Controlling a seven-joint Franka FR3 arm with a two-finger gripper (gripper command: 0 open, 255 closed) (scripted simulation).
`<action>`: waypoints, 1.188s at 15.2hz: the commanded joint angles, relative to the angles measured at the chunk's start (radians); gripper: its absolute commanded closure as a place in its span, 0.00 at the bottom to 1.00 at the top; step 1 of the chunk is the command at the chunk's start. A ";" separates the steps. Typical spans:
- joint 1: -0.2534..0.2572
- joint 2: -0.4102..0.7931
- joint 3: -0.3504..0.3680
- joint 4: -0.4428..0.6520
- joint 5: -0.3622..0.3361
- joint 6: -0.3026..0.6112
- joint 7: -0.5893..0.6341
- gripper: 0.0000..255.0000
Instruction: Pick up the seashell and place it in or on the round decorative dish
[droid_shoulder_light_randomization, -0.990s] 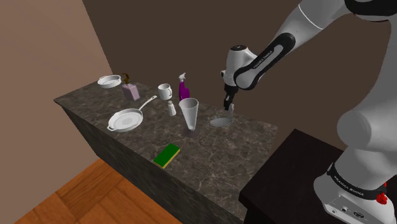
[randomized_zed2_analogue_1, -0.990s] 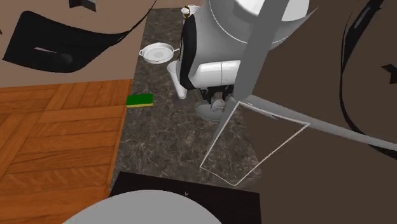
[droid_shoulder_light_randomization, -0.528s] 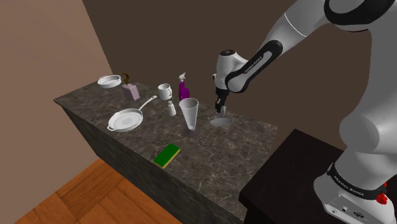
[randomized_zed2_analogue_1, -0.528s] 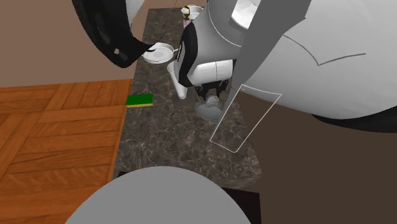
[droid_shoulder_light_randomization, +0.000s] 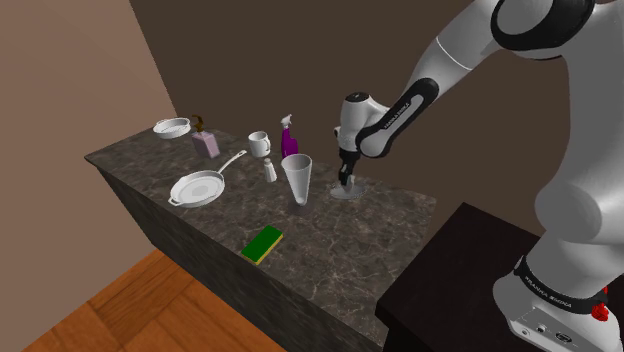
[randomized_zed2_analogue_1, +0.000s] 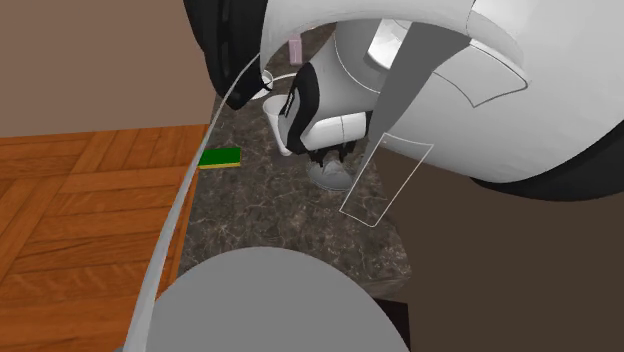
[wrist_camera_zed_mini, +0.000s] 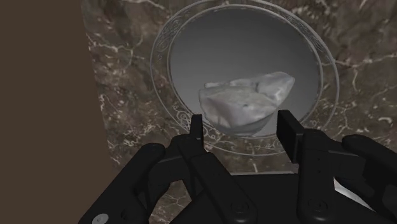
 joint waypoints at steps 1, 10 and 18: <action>0.014 0.022 -0.017 0.009 -0.018 0.013 0.013 1.00; 0.014 0.022 -0.017 0.009 -0.018 0.013 0.013 0.00; -0.058 -0.095 0.073 -0.041 0.075 -0.050 -0.050 0.00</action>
